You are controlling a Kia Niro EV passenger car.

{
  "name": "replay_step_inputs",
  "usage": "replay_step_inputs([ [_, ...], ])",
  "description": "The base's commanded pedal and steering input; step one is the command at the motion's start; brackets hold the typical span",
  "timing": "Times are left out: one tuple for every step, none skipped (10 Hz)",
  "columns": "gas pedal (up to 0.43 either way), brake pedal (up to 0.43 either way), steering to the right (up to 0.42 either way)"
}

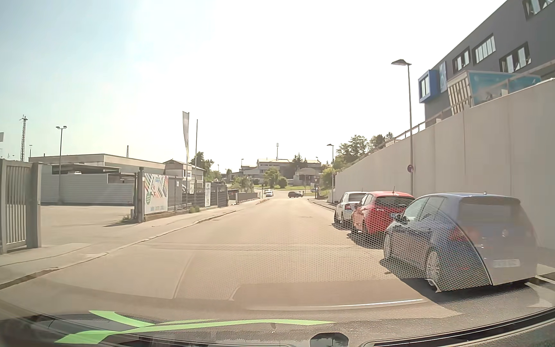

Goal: Follow the waypoints while adhering to traffic rules and regulations

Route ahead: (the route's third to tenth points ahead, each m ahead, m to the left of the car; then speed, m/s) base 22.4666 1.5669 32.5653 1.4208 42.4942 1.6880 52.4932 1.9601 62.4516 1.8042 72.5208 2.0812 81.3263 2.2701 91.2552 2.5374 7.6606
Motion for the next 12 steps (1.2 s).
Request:
replay_step_inputs([
  [0.047, 0.000, -0.010],
  [0.047, 0.000, -0.009],
  [0.047, 0.000, -0.009],
  [0.047, 0.000, -0.009],
  [0.047, 0.000, -0.009],
  [0.047, 0.000, -0.008],
  [0.047, 0.000, -0.006],
  [0.047, 0.000, -0.005],
  [0.047, 0.000, -0.005],
  [0.047, 0.000, -0.005],
  [0.047, 0.000, -0.004],
  [0.047, 0.000, -0.002],
])
